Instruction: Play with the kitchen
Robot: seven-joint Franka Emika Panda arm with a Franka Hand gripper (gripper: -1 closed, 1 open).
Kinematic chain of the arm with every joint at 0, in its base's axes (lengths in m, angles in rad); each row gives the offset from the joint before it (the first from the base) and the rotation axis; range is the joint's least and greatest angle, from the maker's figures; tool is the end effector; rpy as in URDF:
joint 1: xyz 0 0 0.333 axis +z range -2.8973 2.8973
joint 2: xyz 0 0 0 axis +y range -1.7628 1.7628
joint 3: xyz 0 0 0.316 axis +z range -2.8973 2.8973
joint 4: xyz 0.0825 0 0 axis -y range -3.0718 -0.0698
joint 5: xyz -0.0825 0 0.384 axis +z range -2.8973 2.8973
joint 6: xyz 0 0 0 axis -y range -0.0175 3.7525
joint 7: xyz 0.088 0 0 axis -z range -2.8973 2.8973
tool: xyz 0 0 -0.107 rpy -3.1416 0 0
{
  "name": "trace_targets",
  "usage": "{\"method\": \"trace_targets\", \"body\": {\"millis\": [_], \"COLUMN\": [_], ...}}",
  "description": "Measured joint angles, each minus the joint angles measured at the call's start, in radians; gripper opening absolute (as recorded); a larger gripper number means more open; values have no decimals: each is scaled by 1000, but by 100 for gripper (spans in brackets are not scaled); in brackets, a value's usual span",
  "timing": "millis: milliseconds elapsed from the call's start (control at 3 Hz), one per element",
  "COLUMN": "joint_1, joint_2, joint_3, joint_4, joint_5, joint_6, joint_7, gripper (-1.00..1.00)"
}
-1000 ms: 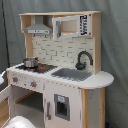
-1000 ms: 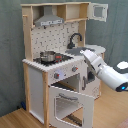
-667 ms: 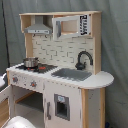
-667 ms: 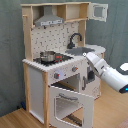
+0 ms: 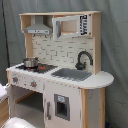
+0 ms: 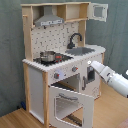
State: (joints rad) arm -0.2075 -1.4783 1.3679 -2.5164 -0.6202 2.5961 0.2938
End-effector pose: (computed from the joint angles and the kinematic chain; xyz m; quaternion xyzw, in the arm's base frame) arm 0.1499 0.4386 0.4111 0.4528 0.4189 0.5152 0.5950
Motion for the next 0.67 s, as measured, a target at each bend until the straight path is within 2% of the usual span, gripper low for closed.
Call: {"method": "trace_targets", "body": {"millis": [333,667], "joint_1": [-7,-38], "joint_2": [13,18], "joint_3": [32,42], "joint_4": [-20,-21], "joint_5": [0,0], "joint_6": [67,127], "joint_7": [-79,-153], "gripper": [100,100]}}
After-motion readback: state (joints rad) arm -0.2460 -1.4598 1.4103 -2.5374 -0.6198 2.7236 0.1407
